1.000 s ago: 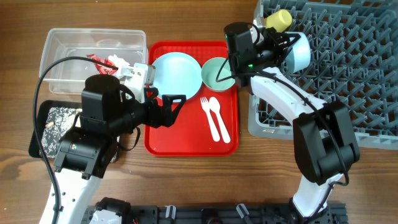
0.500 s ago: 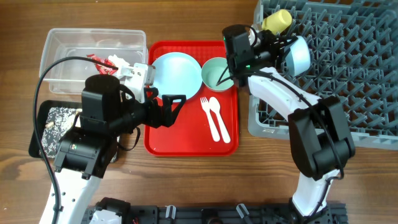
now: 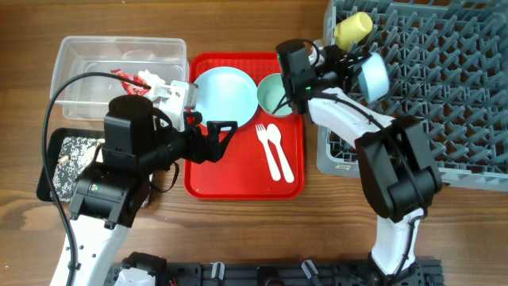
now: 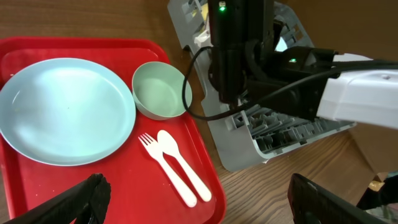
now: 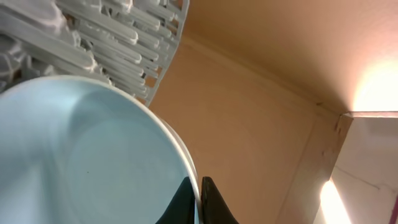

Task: Sort waste into correct bins and load items into the dishwasher rack
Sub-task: 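Move the right gripper back over the red tray toward the green bowl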

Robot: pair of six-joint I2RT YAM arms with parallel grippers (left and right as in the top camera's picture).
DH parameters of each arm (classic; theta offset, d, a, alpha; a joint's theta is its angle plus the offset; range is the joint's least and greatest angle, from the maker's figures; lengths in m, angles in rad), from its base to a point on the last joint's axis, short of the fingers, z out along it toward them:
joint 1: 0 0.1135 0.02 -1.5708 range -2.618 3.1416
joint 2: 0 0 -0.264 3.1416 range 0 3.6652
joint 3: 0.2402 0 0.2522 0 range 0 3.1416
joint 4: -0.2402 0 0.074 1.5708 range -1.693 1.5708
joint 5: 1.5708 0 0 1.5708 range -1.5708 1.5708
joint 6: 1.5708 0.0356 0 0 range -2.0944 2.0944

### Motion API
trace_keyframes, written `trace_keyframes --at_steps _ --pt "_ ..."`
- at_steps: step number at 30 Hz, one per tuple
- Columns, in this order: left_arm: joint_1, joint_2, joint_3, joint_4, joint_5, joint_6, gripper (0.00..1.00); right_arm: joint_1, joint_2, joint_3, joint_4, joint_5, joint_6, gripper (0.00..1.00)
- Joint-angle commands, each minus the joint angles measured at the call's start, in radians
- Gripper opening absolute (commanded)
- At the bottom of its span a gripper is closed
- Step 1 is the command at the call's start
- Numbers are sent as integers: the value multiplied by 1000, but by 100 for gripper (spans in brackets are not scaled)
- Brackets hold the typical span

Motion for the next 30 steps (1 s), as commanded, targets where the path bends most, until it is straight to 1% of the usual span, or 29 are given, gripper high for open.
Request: trace_keyframes --at_steps 1,4,9,12,15,19,21,30 --pt "5 -2 -5 0 -5 25 93 8 53 8 30 2 8 4" --pt "5 -2 -5 0 -5 25 93 17 67 8 58 2 6 4" --pt "5 -2 -5 0 -6 25 93 21 77 8 59 2 6 5" --pt "5 -2 -5 0 -6 25 93 21 77 8 71 2 9 25" --pt "5 -2 -5 0 -6 26 93 31 77 8 113 2 8 36" --pt "5 -2 -5 0 -6 43 93 50 77 8 171 2 6 36" --pt "5 -2 -5 0 -5 43 93 57 77 8 188 2 7 45" --pt "5 -2 -5 1 -6 46 93 94 77 8 253 2 9 59"
